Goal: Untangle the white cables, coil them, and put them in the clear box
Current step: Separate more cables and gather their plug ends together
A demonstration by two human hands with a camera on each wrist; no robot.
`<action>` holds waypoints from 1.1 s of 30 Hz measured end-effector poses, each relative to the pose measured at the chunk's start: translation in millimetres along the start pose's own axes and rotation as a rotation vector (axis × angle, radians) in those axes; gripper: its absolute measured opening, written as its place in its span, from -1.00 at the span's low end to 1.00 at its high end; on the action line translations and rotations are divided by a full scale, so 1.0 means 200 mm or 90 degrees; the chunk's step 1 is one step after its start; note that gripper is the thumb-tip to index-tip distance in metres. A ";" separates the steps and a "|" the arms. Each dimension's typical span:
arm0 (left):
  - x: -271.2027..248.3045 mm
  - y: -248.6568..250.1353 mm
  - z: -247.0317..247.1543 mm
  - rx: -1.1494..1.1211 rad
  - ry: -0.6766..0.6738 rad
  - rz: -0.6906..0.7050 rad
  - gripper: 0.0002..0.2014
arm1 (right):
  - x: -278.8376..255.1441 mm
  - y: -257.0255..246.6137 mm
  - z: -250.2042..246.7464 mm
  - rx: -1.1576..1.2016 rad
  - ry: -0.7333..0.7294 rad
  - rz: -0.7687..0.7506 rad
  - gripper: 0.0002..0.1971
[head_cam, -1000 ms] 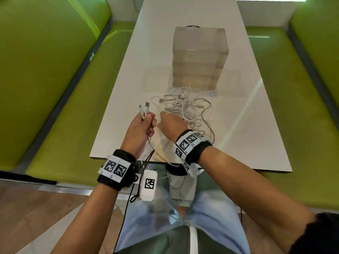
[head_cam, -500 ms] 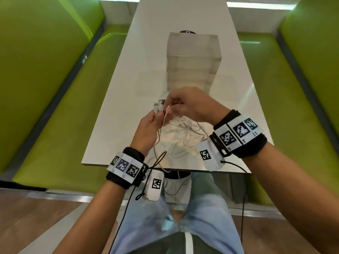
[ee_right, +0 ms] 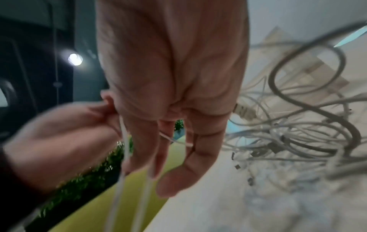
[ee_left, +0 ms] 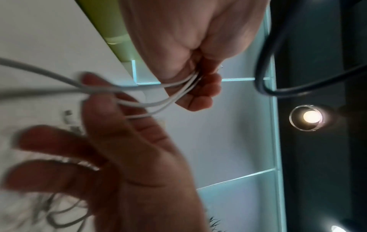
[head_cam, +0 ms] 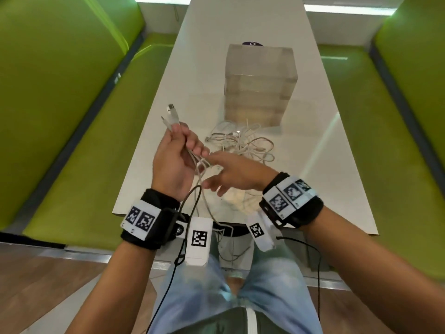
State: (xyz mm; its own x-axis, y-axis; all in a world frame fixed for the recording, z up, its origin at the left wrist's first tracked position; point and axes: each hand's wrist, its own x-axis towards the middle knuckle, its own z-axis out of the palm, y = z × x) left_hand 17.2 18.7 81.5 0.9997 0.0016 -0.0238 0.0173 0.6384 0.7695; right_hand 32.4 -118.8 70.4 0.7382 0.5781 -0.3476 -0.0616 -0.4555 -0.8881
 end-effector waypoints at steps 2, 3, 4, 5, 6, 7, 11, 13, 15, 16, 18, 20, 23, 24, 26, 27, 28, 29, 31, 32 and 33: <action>-0.01 0.07 0.02 -0.006 -0.021 0.020 -0.71 | 0.04 0.02 0.01 -0.025 -0.001 -0.018 -0.81; -0.01 0.12 0.02 0.000 -0.023 0.037 -0.71 | 0.05 0.03 -0.01 -0.035 0.010 -0.015 -0.79; -0.01 0.16 0.00 0.006 -0.016 0.057 -0.70 | 0.06 0.05 -0.04 -0.058 0.027 -0.015 -0.80; -0.01 0.22 -0.02 0.015 0.000 0.078 -0.70 | 0.06 0.06 -0.08 -0.089 0.049 -0.019 -0.83; 0.00 0.26 -0.05 0.032 0.025 0.098 -0.69 | 0.06 0.07 -0.13 -0.114 0.071 -0.021 -0.86; 0.00 0.31 -0.07 0.057 0.054 0.116 -0.69 | 0.06 0.08 -0.17 -0.122 0.088 -0.025 -0.89; 0.04 0.32 -0.15 0.211 0.152 0.088 -0.67 | 0.04 0.07 -0.31 -0.048 0.162 -0.085 -0.84; 0.05 0.22 -0.14 0.396 0.139 0.049 -0.73 | 0.03 0.03 -0.34 0.026 0.188 -0.131 -0.83; 0.04 0.10 -0.08 0.511 0.067 0.010 -0.83 | 0.02 -0.01 -0.33 0.086 0.169 -0.162 -0.82; 0.04 0.05 -0.04 0.506 0.038 -0.001 -0.84 | 0.02 -0.02 -0.32 0.099 0.148 -0.168 -0.82; 0.04 -0.03 0.06 0.452 0.008 -0.002 -0.85 | 0.02 -0.03 -0.30 0.114 0.117 -0.170 -0.81; 0.04 -0.07 0.13 0.422 -0.003 0.004 -0.90 | 0.00 -0.02 -0.29 0.135 0.132 -0.164 -0.79; 0.03 -0.09 0.18 0.397 0.007 0.029 -0.86 | -0.03 0.00 -0.33 0.154 0.143 -0.148 -0.78; 0.03 -0.09 0.18 0.404 0.017 0.048 -0.85 | -0.03 0.00 -0.34 0.143 0.134 -0.140 -0.79; 0.05 -0.08 0.16 0.414 0.048 0.080 -0.85 | -0.04 0.02 -0.37 0.081 0.110 -0.117 -0.83; 0.06 -0.06 0.14 0.411 0.065 0.092 -0.84 | -0.04 0.04 -0.38 0.024 0.104 -0.102 -0.85; 0.07 -0.04 0.12 0.402 0.084 0.102 -0.82 | -0.03 0.06 -0.39 -0.049 0.105 -0.083 -0.86; 0.08 0.00 0.10 0.382 0.101 0.110 -0.79 | -0.02 0.07 -0.40 -0.120 0.115 -0.061 -0.87; 0.10 0.08 0.06 0.320 0.131 0.133 -0.75 | 0.00 0.13 -0.43 -0.178 0.155 -0.022 -0.85; 0.10 0.12 0.05 0.293 0.142 0.151 -0.74 | 0.01 0.16 -0.44 -0.170 0.182 -0.018 -0.84; 0.10 0.16 0.04 0.279 0.149 0.168 -0.74 | 0.02 0.18 -0.45 -0.162 0.209 -0.026 -0.85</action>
State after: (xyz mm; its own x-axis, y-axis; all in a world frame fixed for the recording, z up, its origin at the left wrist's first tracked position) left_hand 37.5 33.5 109.8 0.9416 0.3203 0.1035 -0.1781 0.2132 0.9606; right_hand 92.7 -193.1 64.7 0.9141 0.3713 -0.1632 0.1096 -0.6134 -0.7821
